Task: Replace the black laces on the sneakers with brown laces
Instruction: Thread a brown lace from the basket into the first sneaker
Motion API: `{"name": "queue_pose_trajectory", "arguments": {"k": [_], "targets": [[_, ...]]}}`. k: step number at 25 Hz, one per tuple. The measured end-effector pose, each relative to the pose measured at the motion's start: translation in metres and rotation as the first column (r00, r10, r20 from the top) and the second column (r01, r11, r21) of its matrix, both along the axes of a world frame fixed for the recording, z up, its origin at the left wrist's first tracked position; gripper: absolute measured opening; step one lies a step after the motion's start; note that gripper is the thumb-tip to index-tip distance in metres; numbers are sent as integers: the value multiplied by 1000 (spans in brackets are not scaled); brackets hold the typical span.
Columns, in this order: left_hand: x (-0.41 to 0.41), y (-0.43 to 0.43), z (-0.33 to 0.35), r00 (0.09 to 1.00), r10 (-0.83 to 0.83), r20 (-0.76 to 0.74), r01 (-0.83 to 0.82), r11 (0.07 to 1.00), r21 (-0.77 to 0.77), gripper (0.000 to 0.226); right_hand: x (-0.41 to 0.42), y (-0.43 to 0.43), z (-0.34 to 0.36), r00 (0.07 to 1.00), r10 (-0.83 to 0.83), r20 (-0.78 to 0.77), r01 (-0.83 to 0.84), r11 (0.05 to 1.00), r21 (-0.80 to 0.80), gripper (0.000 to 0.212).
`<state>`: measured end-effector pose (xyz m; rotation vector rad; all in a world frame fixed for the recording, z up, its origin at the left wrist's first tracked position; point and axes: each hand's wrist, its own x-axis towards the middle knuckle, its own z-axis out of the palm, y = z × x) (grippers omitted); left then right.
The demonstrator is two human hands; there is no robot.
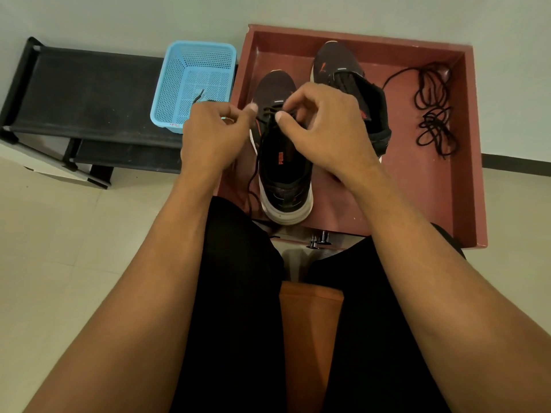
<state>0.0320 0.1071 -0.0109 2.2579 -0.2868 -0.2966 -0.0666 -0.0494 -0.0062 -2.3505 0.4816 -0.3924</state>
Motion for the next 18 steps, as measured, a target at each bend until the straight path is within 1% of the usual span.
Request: {"name": "queue_pose_trajectory", "arguments": {"k": [1, 2, 3, 5, 6, 7, 8, 10, 11, 13, 15, 16, 18], "targets": [[-3, -2, 4, 998, 4, -59, -14, 985, -173, 37, 1, 2, 1, 998, 65, 10, -65, 998, 7, 28], [-6, -5, 9, 993, -6, -119, -32, 948, -318, 38, 3, 6, 0, 990, 142, -16, -142, 990, -12, 33], [-9, -8, 13, 985, -26, -169, -49, 904, -424, 37, 4, 9, -2, 974, 218, -66, -221, 974, -46, 41], [-12, -12, 17, 970, -71, -234, -70, 836, -544, 32, 5, 16, -2, 933, 318, -166, -334, 939, -79, 56], [-11, -12, 16, 962, -89, -258, -81, 812, -578, 29, 6, 17, -3, 923, 335, -190, -354, 932, -77, 58], [-10, -11, 15, 954, -103, -281, -94, 788, -609, 26, 7, 17, -3, 920, 343, -188, -361, 930, -69, 54], [-8, -11, 13, 947, -111, -300, -112, 764, -635, 23, 7, 16, -3, 923, 348, -165, -361, 931, -54, 45], [-5, -10, 10, 941, -101, -323, -153, 725, -671, 18, 8, 13, -3, 937, 339, -83, -340, 941, 8, 26], [-4, -10, 8, 942, -82, -324, -170, 717, -676, 16, 8, 11, -3, 948, 315, -45, -312, 948, 58, 21], [-1, -9, 5, 944, -36, -328, -203, 722, -662, 13, 7, 6, -2, 972, 233, 15, -230, 947, 225, 17], [1, -8, 3, 939, 13, -342, -239, 741, -627, 11, 5, 1, -1, 985, 145, 93, -171, 898, 406, 14], [2, -7, 1, 936, 38, -351, -258, 754, -604, 12, 4, -3, -1, 986, 110, 123, -155, 872, 465, 12], [2, -7, -1, 928, 72, -365, -284, 770, -571, 17, 3, -10, 0, 987, 84, 138, -143, 852, 504, 10]]}}
